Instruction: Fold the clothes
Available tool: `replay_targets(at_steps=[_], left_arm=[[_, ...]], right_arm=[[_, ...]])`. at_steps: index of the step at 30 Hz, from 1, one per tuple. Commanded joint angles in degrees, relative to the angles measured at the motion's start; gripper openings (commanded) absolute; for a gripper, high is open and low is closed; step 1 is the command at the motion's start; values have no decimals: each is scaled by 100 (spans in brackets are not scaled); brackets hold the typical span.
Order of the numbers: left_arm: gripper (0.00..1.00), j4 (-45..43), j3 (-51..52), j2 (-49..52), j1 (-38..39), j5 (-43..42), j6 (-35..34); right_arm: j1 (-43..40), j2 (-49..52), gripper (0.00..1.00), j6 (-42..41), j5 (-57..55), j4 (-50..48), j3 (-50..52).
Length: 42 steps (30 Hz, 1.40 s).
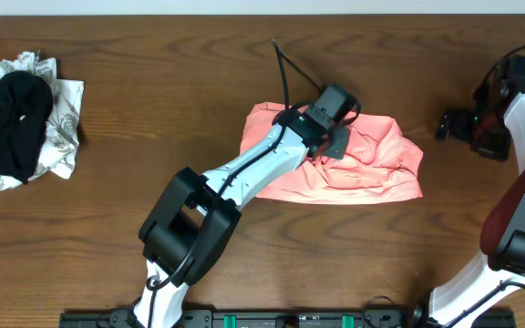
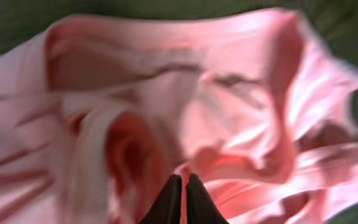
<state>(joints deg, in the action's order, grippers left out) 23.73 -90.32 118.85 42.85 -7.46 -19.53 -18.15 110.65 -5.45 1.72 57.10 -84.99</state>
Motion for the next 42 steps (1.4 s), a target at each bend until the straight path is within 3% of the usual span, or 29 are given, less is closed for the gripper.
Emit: replay_targets(at_steps=[1, 5, 10, 15, 18, 23, 42], left_arm=[[6, 33, -138, 94, -35, -345, -46], [7, 321, -348, -17, -131, -284, -50], [11, 693, -348, -184, -275, 570, -50], [11, 774, -345, -201, -369, 544, -7], [31, 769, -332, -186, -367, 745, 129], [45, 780, -291, -96, -367, 817, 407], [46, 1010, -269, 103, -216, 820, 706]], right_arm=[[-15, -50, 99, -72, 24, -7, 37], [-15, -50, 99, -72, 24, -9, 37], [-15, -50, 99, -72, 24, -15, 37], [-15, -50, 99, -72, 24, -20, 37], [-15, -50, 99, -72, 26, -20, 37], [-15, -50, 99, -74, 26, -17, 37], [-15, -50, 99, -76, 26, -31, 37]])
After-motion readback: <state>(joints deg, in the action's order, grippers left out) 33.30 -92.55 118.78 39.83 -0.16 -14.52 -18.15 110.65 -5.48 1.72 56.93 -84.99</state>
